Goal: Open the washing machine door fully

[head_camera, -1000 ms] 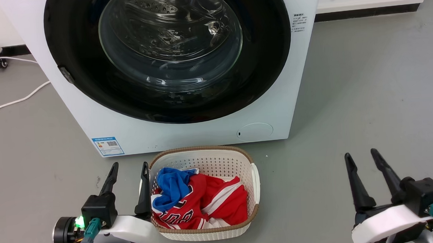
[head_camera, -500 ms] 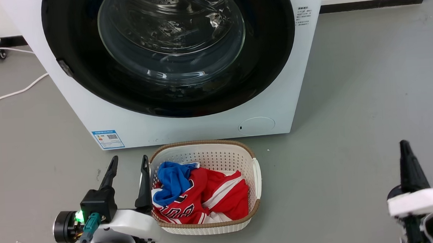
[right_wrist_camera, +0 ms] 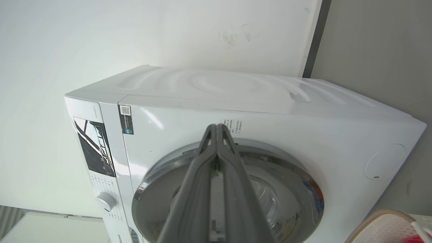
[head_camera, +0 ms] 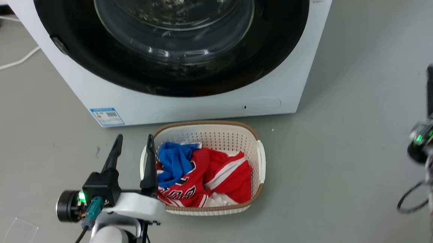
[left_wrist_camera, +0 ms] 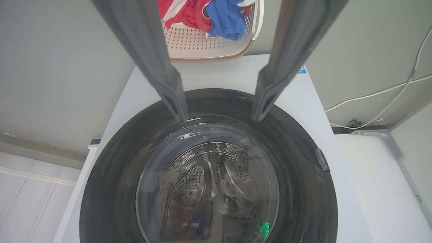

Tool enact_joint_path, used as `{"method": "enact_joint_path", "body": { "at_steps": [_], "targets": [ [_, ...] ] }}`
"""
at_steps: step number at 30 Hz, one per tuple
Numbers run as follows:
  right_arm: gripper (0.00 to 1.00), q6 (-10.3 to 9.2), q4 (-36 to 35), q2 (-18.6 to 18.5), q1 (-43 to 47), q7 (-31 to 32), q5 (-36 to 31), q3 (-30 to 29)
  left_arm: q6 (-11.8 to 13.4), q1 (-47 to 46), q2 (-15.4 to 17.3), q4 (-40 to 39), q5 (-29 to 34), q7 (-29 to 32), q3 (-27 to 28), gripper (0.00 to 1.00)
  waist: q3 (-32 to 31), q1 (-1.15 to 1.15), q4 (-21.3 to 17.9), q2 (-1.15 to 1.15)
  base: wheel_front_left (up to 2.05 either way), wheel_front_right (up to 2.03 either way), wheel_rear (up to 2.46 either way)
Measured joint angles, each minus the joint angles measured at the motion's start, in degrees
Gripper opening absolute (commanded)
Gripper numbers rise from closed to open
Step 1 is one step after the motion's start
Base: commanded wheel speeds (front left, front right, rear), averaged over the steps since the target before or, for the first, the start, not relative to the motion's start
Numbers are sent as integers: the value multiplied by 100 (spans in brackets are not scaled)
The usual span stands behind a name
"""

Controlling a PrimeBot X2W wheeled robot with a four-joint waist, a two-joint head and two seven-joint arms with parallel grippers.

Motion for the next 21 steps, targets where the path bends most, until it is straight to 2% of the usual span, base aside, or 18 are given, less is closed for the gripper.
{"method": "enact_joint_path", "body": {
  "at_steps": [3,12,17,21],
  "targets": [
    [0,0,355,-297,-669,435,375,-137,-20,-162,-20,-166,19,-1,-31,100,205,0,36,0,0,0,0],
    [0,0,1556,-1285,-2512,1566,-47,422,-64,-456,-65,-433,43,0,-103,100,753,0,233,0,0,0,0],
    [0,0,1949,-1481,-3466,2273,-611,1015,-67,-574,-78,-531,45,0,-121,100,1074,0,310,0,0,0,0],
    [0,0,2163,-1481,-4014,2631,-1014,1359,-75,-696,-88,-598,49,0,-144,100,1325,1,356,0,0,0,0]
  ]
}}
